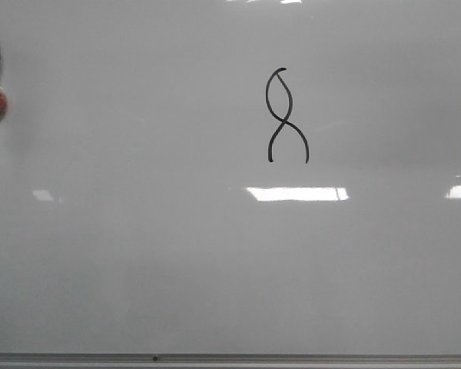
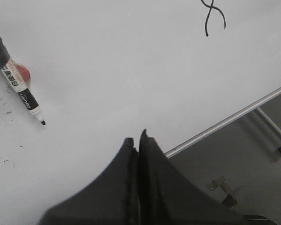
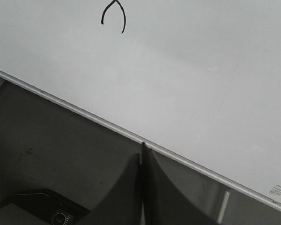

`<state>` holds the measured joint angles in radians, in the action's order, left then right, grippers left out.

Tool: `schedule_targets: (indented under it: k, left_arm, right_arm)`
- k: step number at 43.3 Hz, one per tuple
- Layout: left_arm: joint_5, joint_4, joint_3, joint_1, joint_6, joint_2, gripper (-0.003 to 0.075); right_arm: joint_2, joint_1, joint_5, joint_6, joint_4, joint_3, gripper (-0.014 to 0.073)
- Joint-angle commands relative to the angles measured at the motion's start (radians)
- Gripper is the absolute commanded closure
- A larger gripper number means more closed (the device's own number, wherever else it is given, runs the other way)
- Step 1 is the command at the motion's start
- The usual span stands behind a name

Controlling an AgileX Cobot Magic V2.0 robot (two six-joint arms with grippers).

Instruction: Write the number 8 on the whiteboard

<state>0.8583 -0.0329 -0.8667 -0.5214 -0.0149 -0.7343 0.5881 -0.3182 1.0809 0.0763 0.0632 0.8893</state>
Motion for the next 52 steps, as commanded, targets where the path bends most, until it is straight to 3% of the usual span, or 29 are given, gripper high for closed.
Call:
schedule_targets:
  k: [1,14,22,37,52]
  left_arm:
    - [-0.082,0.002,-0.015,0.057,-0.002,0.036,0.0741]
    - [-0.48,0.005,0.321,0.342,-0.002,0.323,0.0741]
    - [-0.61,0.009,0.584,0.447,-0.002,0.547,0.0741]
    - [-0.852,0.054,0.877,0.501,-0.002,0.757,0.0741]
    - [-0.913,0.054,0.886,0.508,-0.002,0.753,0.0741]
  right_arm:
    - [0.001,0.008,-0.067,0.006,-0.007,0.02,0.0702]
    - [0.001,0.008,-0.067,0.006,-0.007,0.02,0.0702]
    - [0.001,0.008,-0.067,0.006,-0.007,0.02,0.0702]
    - [0.001,0.008,-0.067,0.006,-0.007,0.02,0.0702]
    - [0.001,0.008,-0.064,0.006,-0.007,0.02,0.0702]
